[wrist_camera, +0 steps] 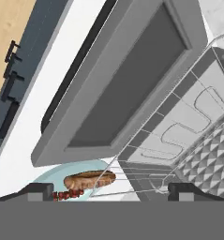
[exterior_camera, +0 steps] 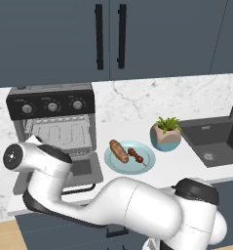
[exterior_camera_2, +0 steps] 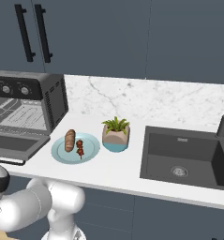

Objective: Pick up the kebab skewer and baguette bread, and place them inside the toaster oven. Close the toaster oven door and start by setting the timer.

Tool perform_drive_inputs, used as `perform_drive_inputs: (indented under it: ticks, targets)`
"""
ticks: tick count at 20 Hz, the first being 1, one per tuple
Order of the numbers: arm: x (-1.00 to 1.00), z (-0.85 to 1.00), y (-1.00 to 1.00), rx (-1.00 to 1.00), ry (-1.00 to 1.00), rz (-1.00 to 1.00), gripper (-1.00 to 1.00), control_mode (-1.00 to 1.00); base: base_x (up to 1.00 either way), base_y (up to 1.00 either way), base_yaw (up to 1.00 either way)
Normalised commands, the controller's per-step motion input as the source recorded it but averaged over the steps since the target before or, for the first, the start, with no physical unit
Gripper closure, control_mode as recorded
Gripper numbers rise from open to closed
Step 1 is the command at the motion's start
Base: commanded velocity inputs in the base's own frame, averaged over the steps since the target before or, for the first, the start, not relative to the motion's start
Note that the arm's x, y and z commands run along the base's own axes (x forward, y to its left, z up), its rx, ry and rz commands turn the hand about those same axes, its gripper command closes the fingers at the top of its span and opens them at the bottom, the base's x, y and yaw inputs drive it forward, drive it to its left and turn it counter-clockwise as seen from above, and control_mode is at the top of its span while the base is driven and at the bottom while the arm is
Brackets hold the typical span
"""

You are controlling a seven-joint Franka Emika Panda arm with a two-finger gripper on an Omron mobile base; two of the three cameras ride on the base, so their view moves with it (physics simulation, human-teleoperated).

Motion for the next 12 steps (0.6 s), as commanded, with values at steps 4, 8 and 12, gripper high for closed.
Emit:
perform_drive_inputs:
  ticks: [4,8,12]
  targets:
    - [-0.21,0.24,-0.29,0.19,0.06,-0.43,-1.0,-1.0,0.0,0.0,0.0]
    - [-0.22,0.38,-0.7,0.29,0.01,-0.51,-1.0,-1.0,0.0,0.0,0.0]
    - [-0.32,0.56,-0.78,0.4,0.0,-0.41,-1.0,-1.0,0.0,0.0,0.0]
